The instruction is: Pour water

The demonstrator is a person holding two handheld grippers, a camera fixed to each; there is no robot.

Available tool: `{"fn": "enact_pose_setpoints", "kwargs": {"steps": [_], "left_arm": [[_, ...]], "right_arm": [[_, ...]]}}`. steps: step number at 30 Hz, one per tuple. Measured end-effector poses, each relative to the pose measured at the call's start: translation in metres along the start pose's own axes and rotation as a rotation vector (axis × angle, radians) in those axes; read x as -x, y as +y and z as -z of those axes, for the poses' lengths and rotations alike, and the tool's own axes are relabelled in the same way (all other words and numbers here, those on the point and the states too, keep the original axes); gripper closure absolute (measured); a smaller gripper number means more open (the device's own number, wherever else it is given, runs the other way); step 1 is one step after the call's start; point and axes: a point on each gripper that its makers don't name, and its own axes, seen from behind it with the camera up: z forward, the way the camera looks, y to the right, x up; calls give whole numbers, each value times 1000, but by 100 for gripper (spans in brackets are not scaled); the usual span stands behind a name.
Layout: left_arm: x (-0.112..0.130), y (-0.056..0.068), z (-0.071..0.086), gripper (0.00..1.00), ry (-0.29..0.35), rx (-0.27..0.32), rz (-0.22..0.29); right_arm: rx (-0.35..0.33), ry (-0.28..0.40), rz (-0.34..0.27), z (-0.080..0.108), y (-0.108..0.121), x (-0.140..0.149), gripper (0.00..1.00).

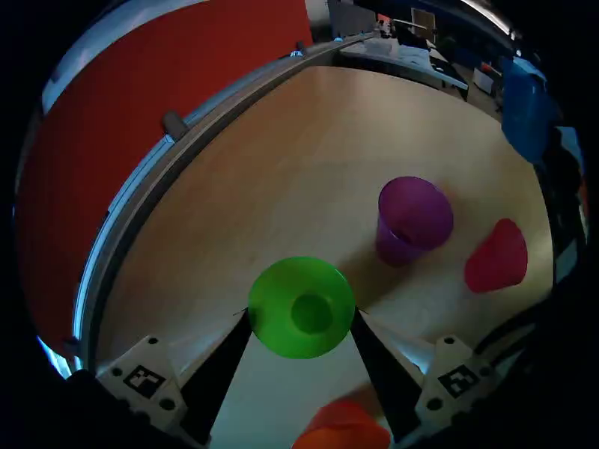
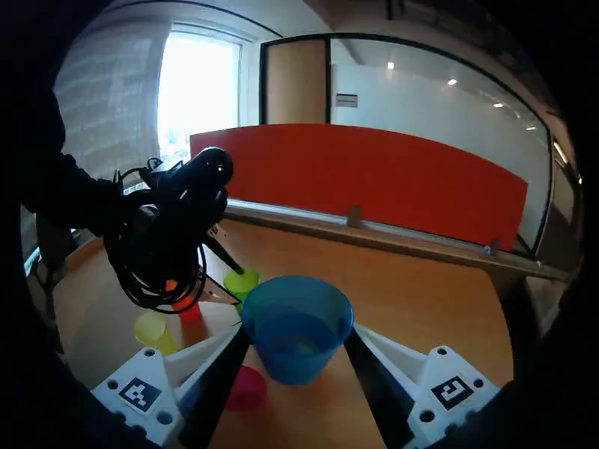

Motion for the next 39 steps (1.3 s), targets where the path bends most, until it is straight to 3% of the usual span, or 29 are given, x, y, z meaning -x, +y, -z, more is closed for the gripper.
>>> {"fn": "enact_pose_setpoints", "kwargs": {"steps": [6, 17, 27, 33, 39], "left_arm": [[-1, 1, -2, 8, 15, 8, 15], [-5, 0, 4, 11, 30, -1, -11], [-20, -3, 15, 12, 83, -5, 21], [-33, -6, 41, 12, 141, -22, 50], [-53, -7, 90, 13, 240, -55, 109]], "right_arm": [[2, -2, 1, 0, 1, 0, 11], [-3, 3, 3, -1, -2, -2, 11], [-3, 12, 9, 1, -3, -7, 11], [-2, 28, 17, 3, -2, -15, 11], [-9, 50, 33, 7, -5, -27, 11]]}}
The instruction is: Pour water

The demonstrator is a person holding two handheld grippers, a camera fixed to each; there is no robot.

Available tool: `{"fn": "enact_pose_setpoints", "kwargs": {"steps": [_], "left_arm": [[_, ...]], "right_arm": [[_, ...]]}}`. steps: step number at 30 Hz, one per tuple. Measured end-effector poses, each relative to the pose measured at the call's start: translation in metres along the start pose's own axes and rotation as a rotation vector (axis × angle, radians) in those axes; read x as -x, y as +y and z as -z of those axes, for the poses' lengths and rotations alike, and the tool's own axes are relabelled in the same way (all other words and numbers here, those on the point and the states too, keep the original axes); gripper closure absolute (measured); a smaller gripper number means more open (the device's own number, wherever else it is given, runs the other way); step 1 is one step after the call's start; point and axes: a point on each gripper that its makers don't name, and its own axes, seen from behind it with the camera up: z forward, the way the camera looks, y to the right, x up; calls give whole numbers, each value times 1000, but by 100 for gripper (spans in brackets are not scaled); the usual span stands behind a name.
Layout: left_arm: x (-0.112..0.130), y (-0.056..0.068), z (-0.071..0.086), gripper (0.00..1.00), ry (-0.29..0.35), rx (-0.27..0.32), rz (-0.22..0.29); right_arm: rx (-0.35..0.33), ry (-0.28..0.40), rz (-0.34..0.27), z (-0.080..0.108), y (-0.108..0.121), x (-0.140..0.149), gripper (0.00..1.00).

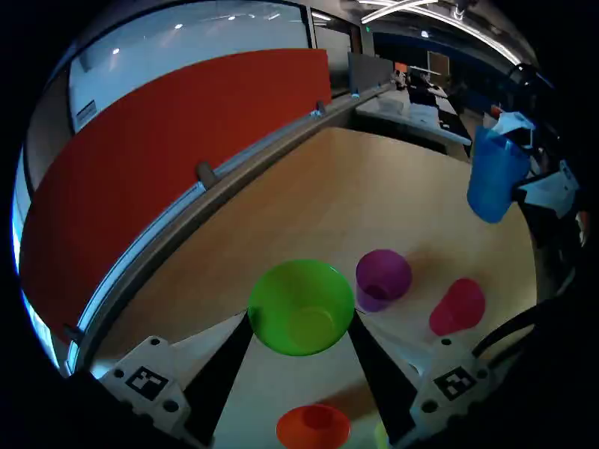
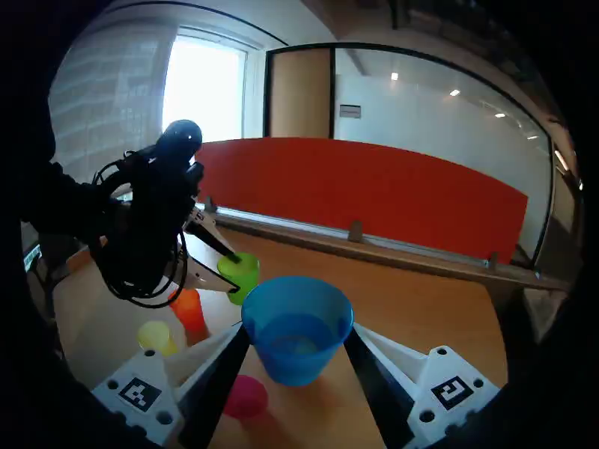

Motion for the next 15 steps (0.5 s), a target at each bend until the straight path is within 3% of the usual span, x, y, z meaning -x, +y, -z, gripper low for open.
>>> {"fn": "enact_pose_setpoints", "kwargs": {"steps": [8, 15], "left_arm": [[-34, 1, 71, 13, 128, -85, 74], [-50, 5, 134, 13, 211, -168, 100]], "right_arm": [[-23, 32, 33, 12, -11, -18, 11], [-46, 56, 66, 24, -23, -32, 11]]}}
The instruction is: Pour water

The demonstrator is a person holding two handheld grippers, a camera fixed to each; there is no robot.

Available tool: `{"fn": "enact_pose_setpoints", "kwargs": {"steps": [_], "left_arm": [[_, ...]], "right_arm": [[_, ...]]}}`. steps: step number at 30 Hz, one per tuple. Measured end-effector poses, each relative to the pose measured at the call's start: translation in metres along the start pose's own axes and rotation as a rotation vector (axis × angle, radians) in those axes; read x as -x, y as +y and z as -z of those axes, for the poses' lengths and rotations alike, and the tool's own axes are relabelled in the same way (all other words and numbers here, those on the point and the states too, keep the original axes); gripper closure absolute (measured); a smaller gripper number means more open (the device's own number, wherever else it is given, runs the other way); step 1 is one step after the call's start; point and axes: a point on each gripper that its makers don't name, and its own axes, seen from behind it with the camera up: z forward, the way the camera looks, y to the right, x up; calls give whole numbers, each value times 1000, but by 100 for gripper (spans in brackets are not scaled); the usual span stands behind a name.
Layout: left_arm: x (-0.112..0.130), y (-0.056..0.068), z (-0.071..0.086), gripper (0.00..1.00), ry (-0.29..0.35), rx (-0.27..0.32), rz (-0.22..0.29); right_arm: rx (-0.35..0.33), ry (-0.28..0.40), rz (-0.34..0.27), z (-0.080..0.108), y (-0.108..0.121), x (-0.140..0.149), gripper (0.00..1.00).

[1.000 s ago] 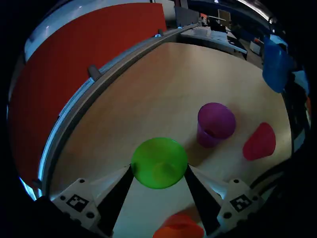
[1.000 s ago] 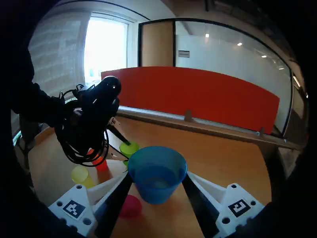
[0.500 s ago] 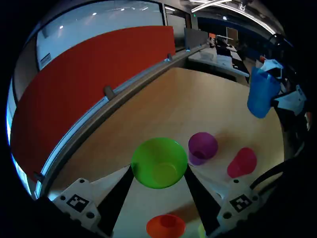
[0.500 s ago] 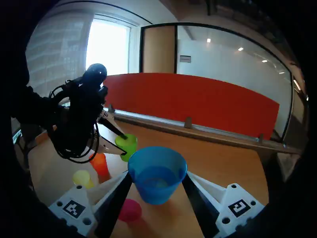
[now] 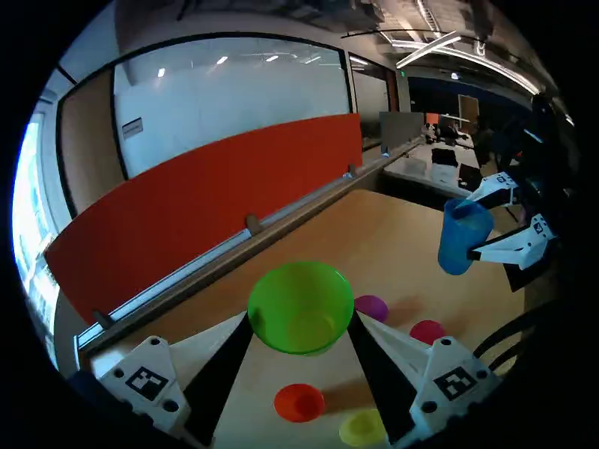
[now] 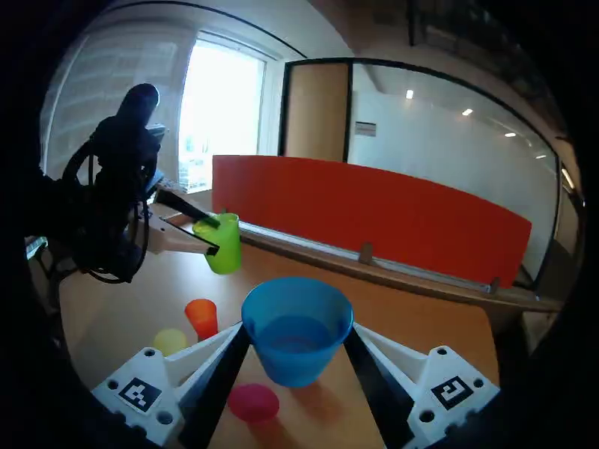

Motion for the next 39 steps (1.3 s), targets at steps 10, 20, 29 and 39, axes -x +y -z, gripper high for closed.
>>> {"fn": "enact_pose_setpoints", "kwargs": {"steps": [10, 20, 29, 39], "left_arm": [[-23, -1, 82, 13, 119, -117, 62], [-35, 8, 145, 13, 278, -203, 144], [-39, 40, 171, 14, 349, -184, 152], [-35, 89, 180, 14, 348, -78, 165]], "right_arm": [[-47, 36, 35, 17, -26, -23, 11], [-101, 60, 57, 35, -54, -39, 11], [-132, 78, 87, 48, -73, -52, 11], [-167, 91, 127, 64, -90, -70, 11]]}}
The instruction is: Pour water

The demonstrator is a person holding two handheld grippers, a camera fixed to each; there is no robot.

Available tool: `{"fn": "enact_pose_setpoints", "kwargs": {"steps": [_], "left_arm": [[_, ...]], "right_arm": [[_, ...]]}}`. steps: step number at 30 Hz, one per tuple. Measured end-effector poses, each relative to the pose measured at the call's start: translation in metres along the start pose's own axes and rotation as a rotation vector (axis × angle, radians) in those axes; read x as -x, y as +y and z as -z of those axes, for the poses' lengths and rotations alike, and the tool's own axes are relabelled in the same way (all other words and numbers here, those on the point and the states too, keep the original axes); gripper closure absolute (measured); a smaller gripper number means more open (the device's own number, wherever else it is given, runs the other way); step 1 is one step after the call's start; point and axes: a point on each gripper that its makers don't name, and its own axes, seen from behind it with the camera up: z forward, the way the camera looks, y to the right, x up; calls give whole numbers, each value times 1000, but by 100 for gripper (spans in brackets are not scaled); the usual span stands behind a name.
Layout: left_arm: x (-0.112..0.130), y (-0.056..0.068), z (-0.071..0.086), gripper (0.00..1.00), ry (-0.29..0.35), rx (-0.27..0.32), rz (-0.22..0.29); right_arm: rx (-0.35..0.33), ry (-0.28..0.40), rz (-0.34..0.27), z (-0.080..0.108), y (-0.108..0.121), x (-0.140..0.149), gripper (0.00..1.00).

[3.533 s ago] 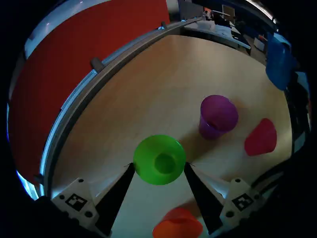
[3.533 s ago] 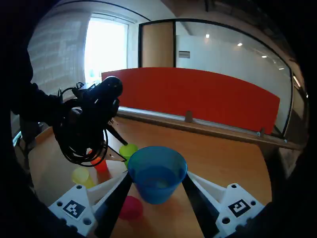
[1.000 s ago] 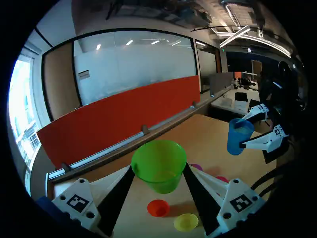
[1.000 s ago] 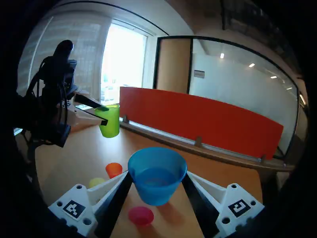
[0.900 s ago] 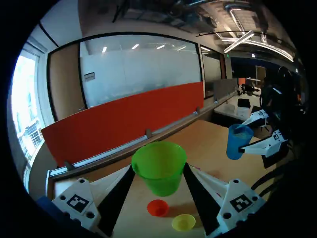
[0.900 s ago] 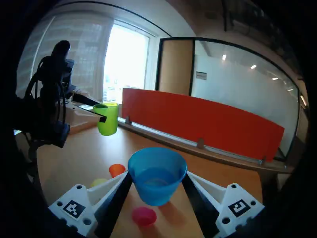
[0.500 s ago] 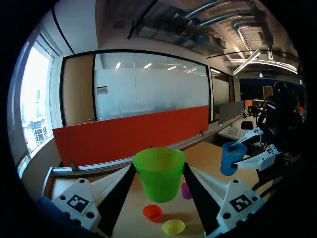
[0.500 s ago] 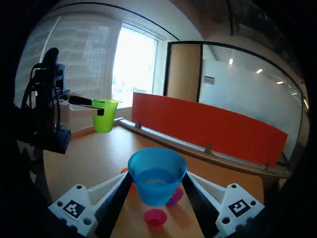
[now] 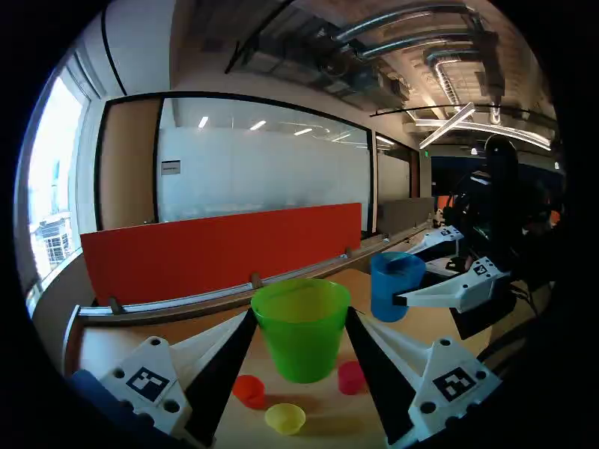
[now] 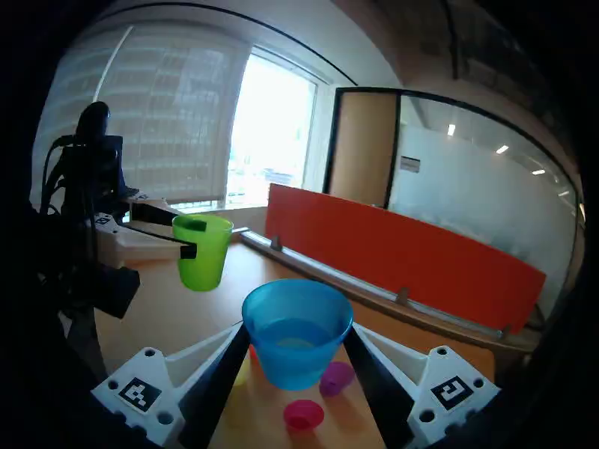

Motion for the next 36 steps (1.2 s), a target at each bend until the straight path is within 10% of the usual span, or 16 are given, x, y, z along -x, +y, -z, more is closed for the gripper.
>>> {"fn": "enact_pose_setpoints", "kwargs": {"steps": [36], "left_arm": [[24, 72, 34, 14, -30, 182, -49]], "right_arm": [[-86, 1, 299, 23, -34, -56, 11]]}}
